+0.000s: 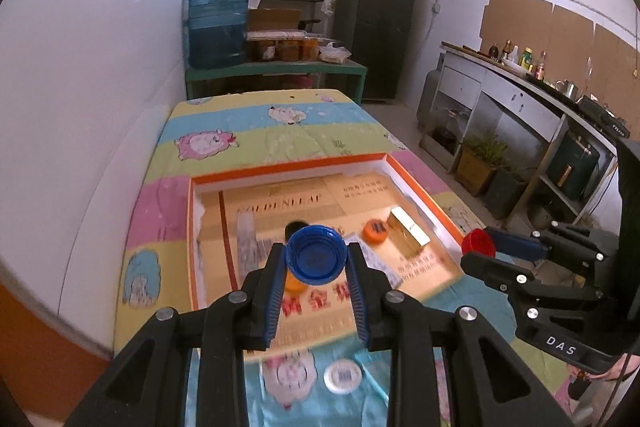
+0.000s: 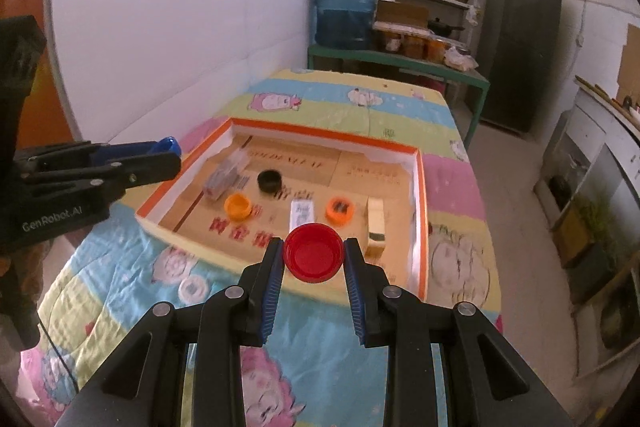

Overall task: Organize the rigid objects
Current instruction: 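Carry the blue cap with the left tool while the right tool carries the red cap over the box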

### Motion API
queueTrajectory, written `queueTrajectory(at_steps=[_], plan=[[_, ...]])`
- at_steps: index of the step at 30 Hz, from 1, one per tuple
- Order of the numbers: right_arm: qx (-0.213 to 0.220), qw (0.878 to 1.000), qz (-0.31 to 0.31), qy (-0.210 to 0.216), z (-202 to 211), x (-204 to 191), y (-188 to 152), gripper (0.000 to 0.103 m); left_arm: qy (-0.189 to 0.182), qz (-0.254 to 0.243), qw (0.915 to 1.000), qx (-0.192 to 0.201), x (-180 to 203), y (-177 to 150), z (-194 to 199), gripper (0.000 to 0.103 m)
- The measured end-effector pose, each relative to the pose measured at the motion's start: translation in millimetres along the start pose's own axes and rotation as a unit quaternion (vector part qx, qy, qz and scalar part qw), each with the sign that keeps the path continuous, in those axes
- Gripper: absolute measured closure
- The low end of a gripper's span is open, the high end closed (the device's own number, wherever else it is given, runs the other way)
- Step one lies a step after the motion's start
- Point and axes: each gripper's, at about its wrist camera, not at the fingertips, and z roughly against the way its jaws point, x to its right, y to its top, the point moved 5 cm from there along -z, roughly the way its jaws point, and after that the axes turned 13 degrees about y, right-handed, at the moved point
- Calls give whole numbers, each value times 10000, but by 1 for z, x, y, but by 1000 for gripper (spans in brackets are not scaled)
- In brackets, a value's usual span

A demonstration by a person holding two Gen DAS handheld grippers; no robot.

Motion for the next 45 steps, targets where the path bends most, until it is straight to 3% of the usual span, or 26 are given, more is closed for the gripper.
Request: queueTrajectory(at_steps=[19,33,45], plan=[[-273,9990,350,113,-70,44,64,73,-41,-335,9981,-523,13,52,-98,73],[-670,9975,-97,183,-132,81,72,73,-36,-309,9950,-951,12,60,-152,73],[-960,9949,-310,74,-160,100,67,73,82,-329,9905,-1333,11,52,-190,73]])
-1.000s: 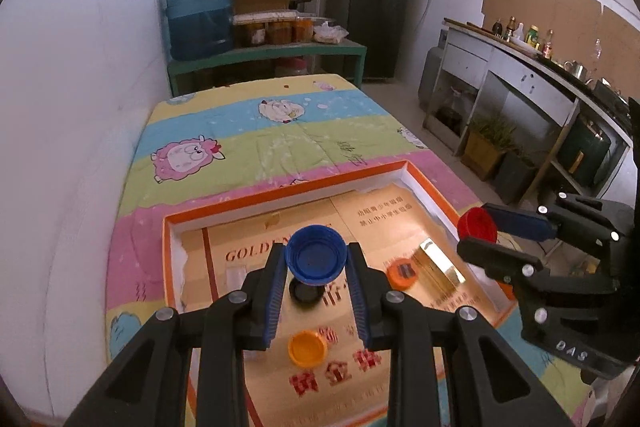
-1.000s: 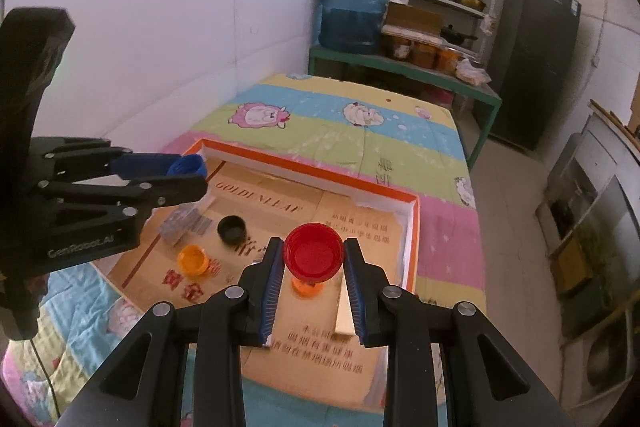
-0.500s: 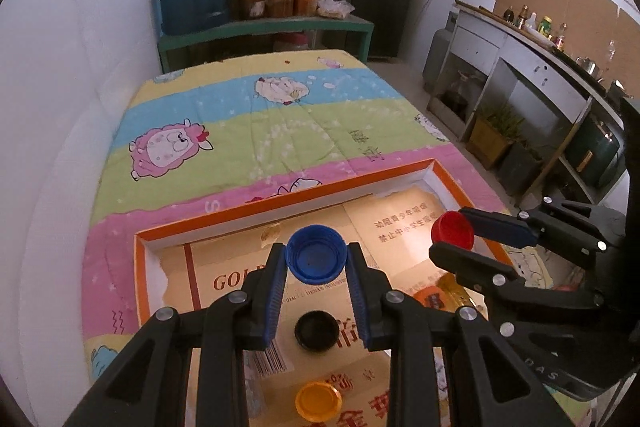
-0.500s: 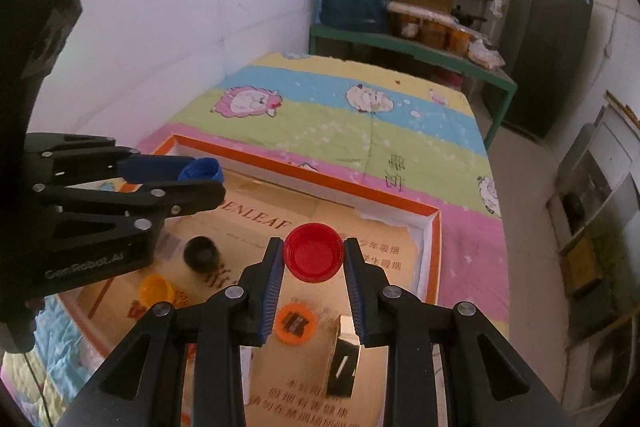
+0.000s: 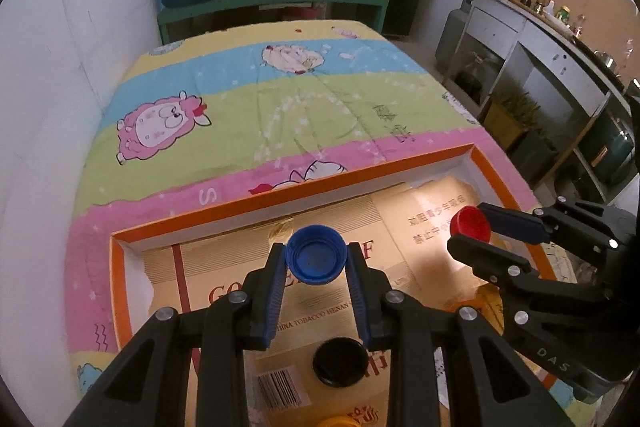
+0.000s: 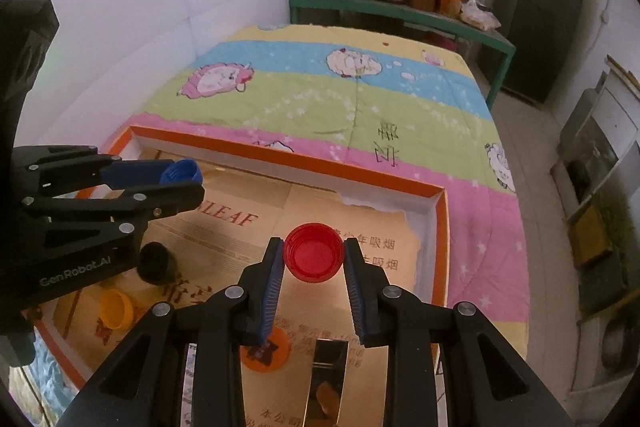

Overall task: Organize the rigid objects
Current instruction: 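Carry the blue cap with the left tool while the right tool carries the red cap over the box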

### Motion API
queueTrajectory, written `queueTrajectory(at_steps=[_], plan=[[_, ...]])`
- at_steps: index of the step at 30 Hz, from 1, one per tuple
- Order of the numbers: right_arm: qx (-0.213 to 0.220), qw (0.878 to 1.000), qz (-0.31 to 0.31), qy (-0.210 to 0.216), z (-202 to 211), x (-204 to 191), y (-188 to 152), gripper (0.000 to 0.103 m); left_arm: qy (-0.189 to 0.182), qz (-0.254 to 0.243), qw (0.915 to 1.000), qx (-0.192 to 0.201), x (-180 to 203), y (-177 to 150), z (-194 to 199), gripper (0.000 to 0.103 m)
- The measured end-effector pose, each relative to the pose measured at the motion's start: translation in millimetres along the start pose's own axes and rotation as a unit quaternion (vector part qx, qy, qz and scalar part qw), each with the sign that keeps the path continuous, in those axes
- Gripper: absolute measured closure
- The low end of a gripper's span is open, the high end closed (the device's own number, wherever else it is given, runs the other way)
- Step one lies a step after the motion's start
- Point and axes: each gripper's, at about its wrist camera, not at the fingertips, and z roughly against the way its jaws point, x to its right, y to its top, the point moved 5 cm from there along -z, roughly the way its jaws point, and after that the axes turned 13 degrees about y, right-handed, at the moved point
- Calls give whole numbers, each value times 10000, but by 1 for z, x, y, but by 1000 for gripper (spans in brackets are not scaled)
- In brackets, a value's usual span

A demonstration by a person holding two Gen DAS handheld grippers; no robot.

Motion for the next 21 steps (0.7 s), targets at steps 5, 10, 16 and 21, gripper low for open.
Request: queueTrajectory(at_steps=[5,10,16,21], plan=[[-122,9999,8,-3,-8,2,-1,73,2,4,9999,-135,1,-3,-12,73],[-255,9997,-1,31,-15,3,-4,73,-107,76,9995,-288,0,-6,-18,73],[-411,9991,-2,32,-25,3,-7,72,-134,102,9992,-356,0,-5,-21,71],[-395,9992,4,64,-26,4,-8,72,-238,190,9989,-364,-1,-4,-21,60]])
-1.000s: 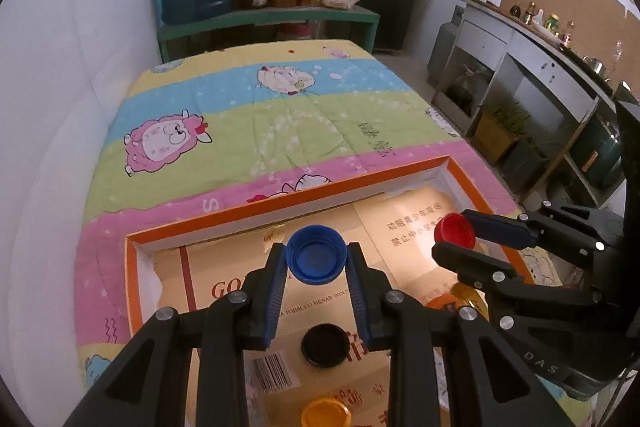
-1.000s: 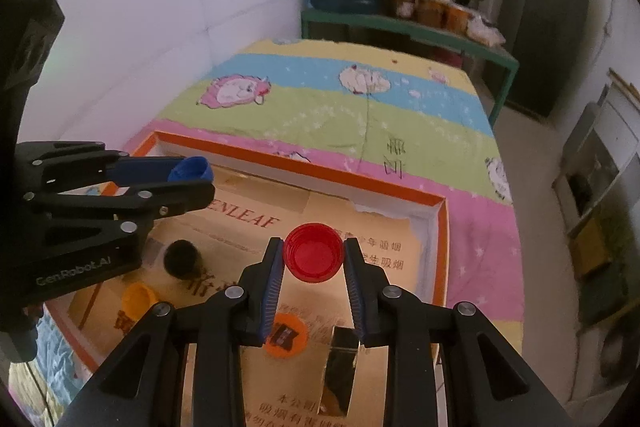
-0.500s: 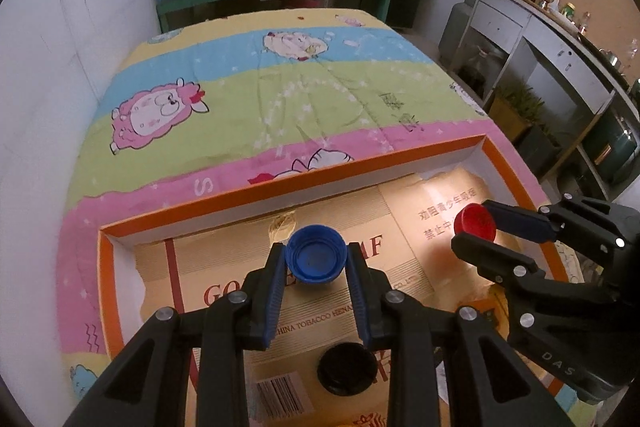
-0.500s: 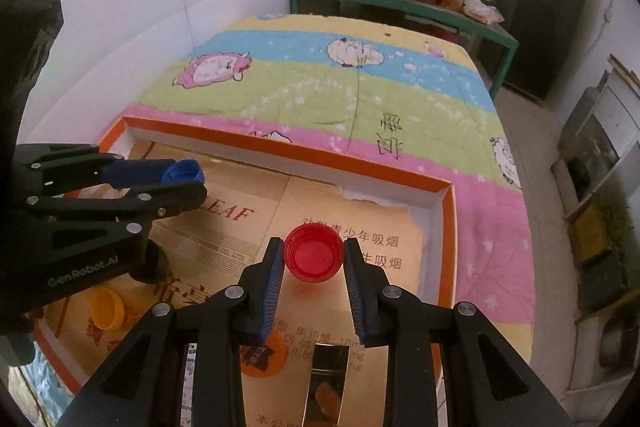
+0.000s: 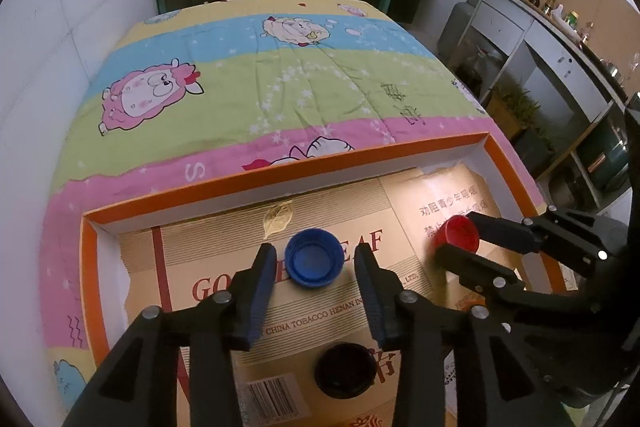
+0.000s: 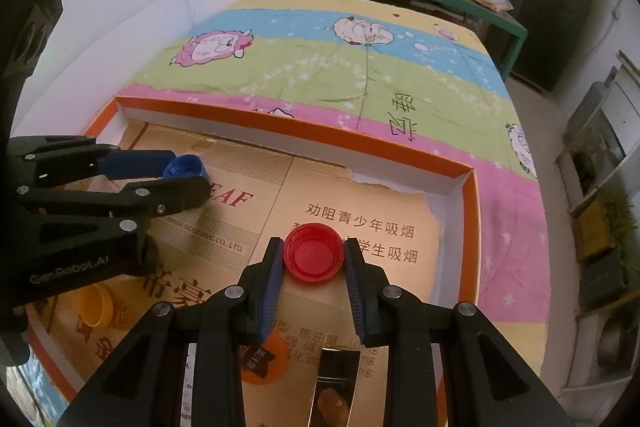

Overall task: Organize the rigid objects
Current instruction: 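Release the blue cap into the box with the left tool while the right tool releases the red cap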

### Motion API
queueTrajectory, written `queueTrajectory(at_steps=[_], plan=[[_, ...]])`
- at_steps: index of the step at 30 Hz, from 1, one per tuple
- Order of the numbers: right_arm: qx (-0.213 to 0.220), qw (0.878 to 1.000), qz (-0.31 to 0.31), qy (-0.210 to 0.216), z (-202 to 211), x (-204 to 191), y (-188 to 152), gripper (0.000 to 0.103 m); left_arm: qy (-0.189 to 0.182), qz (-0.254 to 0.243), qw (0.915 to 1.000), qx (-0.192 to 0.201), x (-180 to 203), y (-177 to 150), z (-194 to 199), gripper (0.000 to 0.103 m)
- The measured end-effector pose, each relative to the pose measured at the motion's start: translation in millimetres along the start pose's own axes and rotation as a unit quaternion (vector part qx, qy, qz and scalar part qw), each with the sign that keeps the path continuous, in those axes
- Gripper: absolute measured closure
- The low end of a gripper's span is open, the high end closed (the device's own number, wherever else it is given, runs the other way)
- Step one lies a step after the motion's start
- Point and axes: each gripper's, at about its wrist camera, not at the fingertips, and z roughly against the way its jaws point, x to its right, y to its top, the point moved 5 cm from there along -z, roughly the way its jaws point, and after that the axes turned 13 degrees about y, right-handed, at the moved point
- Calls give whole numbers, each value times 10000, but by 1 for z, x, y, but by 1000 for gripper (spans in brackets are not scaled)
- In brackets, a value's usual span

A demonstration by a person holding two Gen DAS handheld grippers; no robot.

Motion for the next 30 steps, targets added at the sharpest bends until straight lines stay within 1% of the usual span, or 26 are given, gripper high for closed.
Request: queueTrajectory(at_steps=[2,4,6,7,10,14,16,18,21,26,30], plan=[[4,10000,-10,-5,0,0,0,71,-9,29,10000,-10,0,0,0,58],[15,10000,-14,-23,0,0,0,70,-79,94,9999,3,-2,1,1,57],[31,10000,-3,-14,1,-1,-1,70,-112,210,9997,100,-5,2,4,57],[42,10000,10,-6,2,-2,-1,68,-126,266,9994,161,-7,3,6,57],[108,9999,48,-12,6,-3,-1,57,-210,447,9982,351,-12,7,18,57],[211,9997,85,-8,13,-7,0,56,-289,546,9965,559,-15,9,34,57],[242,9997,91,-10,16,-8,-1,55,-332,584,9957,644,-15,9,42,54],[259,9996,81,-5,19,-10,-3,55,-365,600,9949,719,-15,8,48,49],[304,9995,86,-17,25,-14,-6,55,-407,637,9937,822,-16,5,58,48],[477,9988,85,-33,44,-22,-12,55,-318,638,9917,1067,-20,-1,80,44],[617,9978,237,-8,64,-39,-21,55,-287,586,9901,1245,-22,-11,101,44]])
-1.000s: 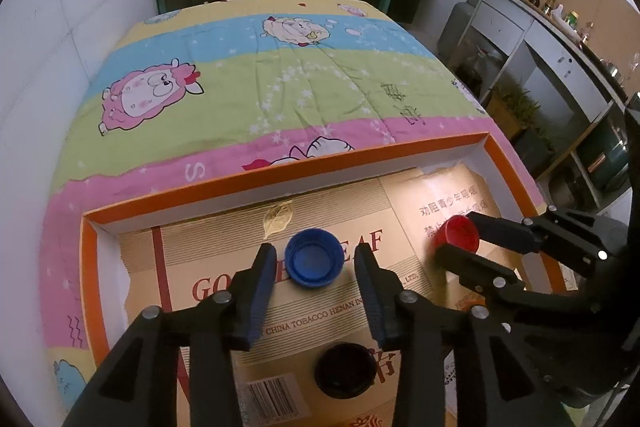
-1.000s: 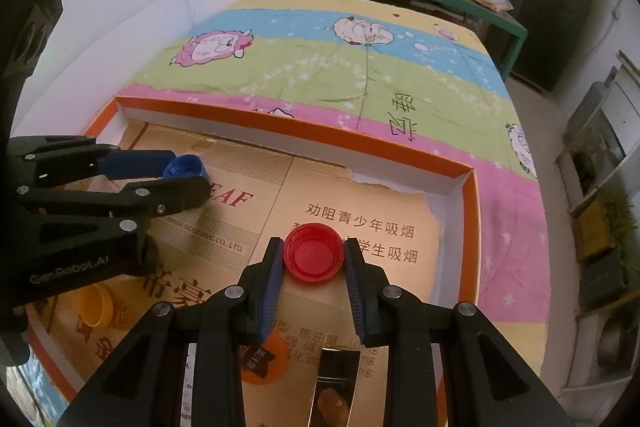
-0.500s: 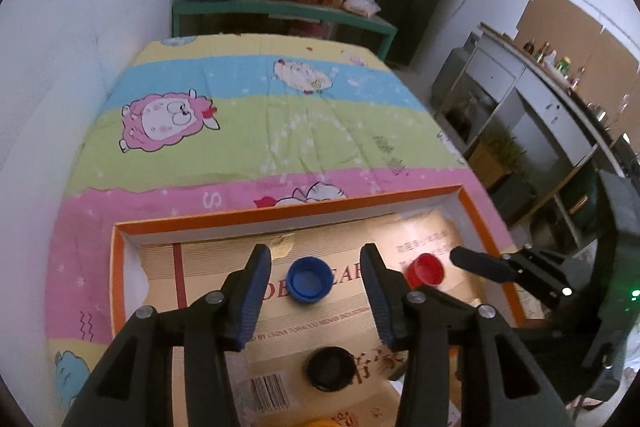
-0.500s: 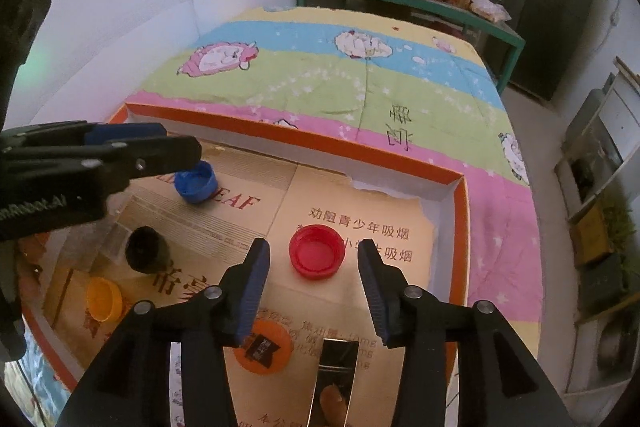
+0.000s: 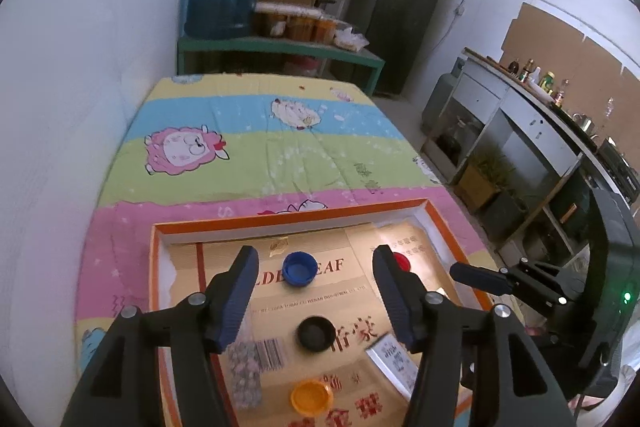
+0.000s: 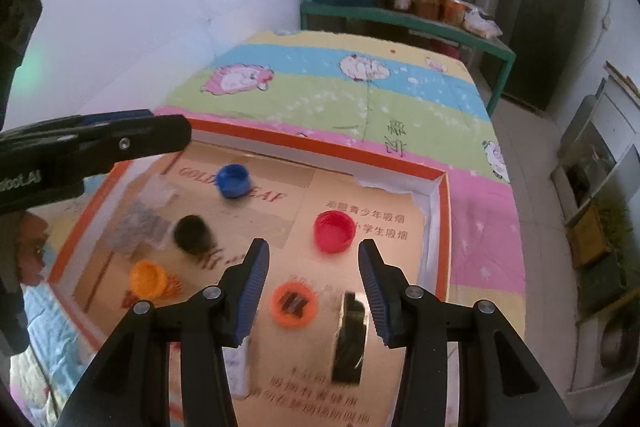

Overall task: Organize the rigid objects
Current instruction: 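Withdraw both open tools back from the box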

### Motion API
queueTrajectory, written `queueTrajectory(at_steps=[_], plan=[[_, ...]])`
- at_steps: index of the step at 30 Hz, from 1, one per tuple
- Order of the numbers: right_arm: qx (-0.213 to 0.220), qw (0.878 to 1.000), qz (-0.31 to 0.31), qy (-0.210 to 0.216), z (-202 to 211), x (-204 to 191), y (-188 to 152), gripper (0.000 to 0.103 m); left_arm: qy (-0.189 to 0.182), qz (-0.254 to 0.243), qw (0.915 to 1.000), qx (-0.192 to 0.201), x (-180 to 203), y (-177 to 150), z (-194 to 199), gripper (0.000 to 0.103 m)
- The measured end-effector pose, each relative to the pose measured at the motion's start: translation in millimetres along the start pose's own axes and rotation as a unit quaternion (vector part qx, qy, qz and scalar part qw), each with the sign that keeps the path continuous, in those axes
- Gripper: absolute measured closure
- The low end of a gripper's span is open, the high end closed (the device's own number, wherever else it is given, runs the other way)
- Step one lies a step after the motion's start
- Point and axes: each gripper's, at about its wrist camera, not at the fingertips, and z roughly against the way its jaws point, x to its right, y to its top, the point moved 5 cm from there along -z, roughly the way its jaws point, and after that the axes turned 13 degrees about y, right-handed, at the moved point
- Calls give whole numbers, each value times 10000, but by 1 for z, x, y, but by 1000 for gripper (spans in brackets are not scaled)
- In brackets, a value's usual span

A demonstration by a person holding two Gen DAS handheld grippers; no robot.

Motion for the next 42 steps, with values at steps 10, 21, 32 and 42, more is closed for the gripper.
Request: queueTrajectory(at_steps=[10,21,32,42], plan=[[182,9993,314,65,41,-39,-22,55,190,-166,9995,186,1,-18,48,44],[274,9993,227,120,65,-58,-42,55,318,-213,9987,350,1,-46,94,44],[305,9989,320,156,84,-92,-65,55,381,-146,9988,281,0,-79,120,44],[450,9982,356,163,102,-113,-79,55,737,-145,9956,562,-6,-101,151,44]])
